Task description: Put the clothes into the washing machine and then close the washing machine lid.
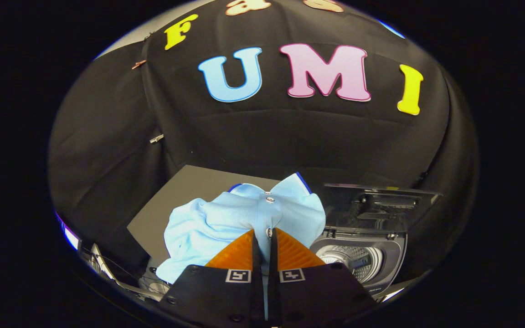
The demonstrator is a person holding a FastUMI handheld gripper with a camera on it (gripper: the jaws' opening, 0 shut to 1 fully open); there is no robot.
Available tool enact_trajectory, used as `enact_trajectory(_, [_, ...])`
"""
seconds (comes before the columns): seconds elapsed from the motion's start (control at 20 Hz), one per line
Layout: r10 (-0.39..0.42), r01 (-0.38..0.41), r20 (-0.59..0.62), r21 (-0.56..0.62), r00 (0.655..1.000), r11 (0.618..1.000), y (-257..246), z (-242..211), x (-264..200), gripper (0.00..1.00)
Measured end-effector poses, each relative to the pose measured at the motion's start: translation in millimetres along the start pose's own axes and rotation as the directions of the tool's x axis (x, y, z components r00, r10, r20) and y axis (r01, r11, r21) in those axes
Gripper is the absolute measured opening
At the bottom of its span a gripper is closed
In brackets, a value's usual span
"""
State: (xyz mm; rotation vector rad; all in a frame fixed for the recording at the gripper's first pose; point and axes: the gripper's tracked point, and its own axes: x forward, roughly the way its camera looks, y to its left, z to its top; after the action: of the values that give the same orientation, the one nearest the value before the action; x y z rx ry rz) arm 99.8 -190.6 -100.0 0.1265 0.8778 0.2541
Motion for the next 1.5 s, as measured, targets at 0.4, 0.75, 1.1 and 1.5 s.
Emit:
enact_trajectory(0.4, [-0.037, 0.037, -0.008, 0.026, 0.999, 0.999, -127.5, -5.4, -15.1, 0.08])
enact_trajectory(0.75, [-0.068, 0.068, 0.001, 0.019, 0.998, 0.997, -203.0, -8.2, -13.1, 0.08])
enact_trajectory(1.1, [-0.111, 0.114, -0.113, 0.016, 0.987, 0.993, -238.6, -59.8, 20.4, 0.08])
enact_trajectory(1.5, [-0.188, 0.191, -0.217, -0.006, 0.958, 0.982, -262.8, -136.1, 68.9, 0.08])
